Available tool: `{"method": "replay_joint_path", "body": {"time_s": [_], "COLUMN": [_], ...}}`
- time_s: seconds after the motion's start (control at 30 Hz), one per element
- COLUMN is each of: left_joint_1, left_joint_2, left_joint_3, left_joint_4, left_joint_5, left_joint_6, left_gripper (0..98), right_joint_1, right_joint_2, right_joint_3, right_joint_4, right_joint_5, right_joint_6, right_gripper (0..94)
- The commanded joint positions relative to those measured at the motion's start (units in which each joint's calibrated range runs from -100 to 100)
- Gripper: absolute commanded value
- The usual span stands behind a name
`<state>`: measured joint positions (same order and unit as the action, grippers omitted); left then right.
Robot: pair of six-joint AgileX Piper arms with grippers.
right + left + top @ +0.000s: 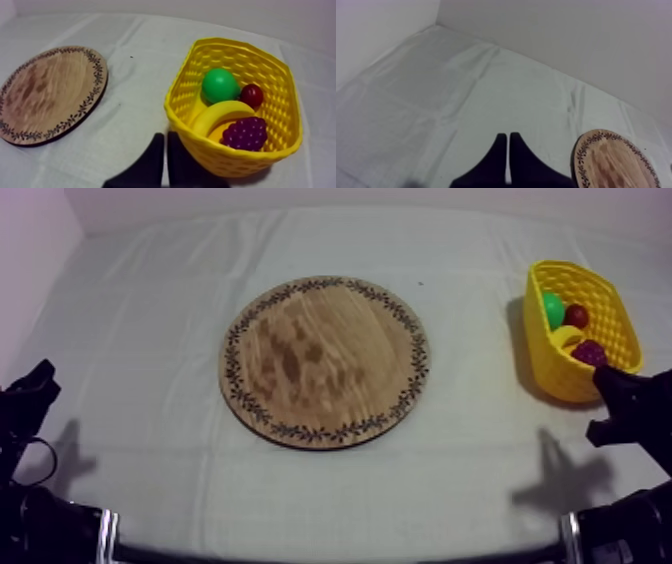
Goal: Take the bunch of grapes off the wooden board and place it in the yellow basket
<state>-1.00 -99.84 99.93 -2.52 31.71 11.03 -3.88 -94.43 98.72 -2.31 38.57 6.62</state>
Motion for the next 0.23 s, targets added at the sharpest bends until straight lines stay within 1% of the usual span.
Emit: {"method": "replay_joint_path", "body": {"time_s": [0.0,0.1,0.2], "left_joint_1": [0.0,0.0,0.0], "left_joint_2": [0.0,0.0,0.0], "left_joint_3": [0.0,0.0,0.0], "left_joint_4": [0.01,0.01,0.01], "left_joint_5": [0.0,0.0,0.0], "left_joint_6": [0.0,0.0,0.0], "left_gripper": [0.0,0.0,0.0], "right_joint_1": [-0.1,-0.3,-0.5], "right_joint_2": [-0.8,-1.2,-1.3], "right_joint_3": [0.2,0.5,0.6], "right_joint_4": [0.2,0.4,0.5], "right_joint_5": [0.0,-0.2,-0.3], "right_joint_6": [3.1,5.1,5.4], "right_gripper": [0.3,0.3,0.3]}}
